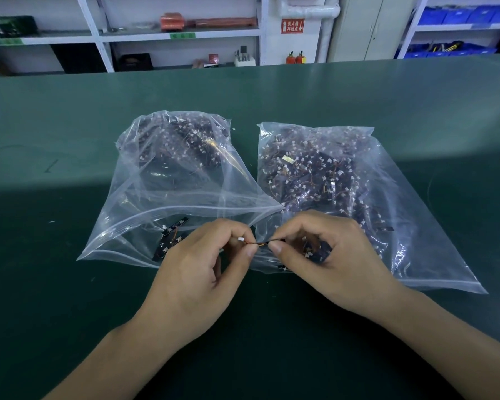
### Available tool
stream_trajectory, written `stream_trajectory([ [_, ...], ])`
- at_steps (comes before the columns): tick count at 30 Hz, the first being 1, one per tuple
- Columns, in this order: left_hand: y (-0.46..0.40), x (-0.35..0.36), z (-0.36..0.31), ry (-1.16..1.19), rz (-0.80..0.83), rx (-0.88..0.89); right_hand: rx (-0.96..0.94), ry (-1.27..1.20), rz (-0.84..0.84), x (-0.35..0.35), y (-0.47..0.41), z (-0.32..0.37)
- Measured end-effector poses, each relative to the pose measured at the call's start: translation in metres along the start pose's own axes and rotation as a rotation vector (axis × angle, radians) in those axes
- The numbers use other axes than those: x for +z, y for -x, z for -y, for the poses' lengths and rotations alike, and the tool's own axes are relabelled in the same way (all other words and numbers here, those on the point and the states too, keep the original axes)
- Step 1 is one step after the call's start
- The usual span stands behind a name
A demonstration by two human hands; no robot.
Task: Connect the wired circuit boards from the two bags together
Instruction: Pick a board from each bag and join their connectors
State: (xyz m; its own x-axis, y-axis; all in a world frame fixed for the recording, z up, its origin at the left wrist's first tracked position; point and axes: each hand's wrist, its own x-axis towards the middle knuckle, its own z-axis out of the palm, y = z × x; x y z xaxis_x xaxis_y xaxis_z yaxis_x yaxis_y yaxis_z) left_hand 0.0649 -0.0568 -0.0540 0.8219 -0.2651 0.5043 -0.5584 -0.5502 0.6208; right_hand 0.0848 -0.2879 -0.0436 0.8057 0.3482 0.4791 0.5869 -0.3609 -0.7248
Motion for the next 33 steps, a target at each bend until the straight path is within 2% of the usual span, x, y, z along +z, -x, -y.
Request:
stream_trajectory([
  [4,-0.001,0.001,0.000,0.005,-0.029,-0.003,-0.011,0.039,0.011,-0.002,-0.002,-0.002],
  [9,-0.004,-0.002,0.000,0.088,-0.139,0.001,-0.110,0.336,0.112,-0.009,-0.004,-0.005],
  [13,-0.004,-0.004,0.000,0.055,-0.066,0.069,-0.100,0.330,0.141,-0.009,-0.002,-0.007],
  [16,-0.004,-0.003,-0.001,0.002,-0.013,0.106,-0.088,0.271,0.068,-0.009,-0.001,-0.008],
  [21,-0.004,-0.002,0.002,-0.110,-0.003,0.128,-0.084,0.250,0.002,-0.006,0.000,-0.008],
  [26,-0.007,0.003,0.002,-0.342,-0.024,0.248,-0.093,0.213,0.003,-0.003,0.001,-0.008],
  [30,-0.007,0.006,0.000,-0.541,0.045,0.320,-0.099,0.201,0.028,-0.002,0.001,-0.007],
  [33,-0.006,0.007,-0.004,-0.621,0.117,0.312,-0.098,0.193,0.042,-0.001,0.001,-0.007],
])
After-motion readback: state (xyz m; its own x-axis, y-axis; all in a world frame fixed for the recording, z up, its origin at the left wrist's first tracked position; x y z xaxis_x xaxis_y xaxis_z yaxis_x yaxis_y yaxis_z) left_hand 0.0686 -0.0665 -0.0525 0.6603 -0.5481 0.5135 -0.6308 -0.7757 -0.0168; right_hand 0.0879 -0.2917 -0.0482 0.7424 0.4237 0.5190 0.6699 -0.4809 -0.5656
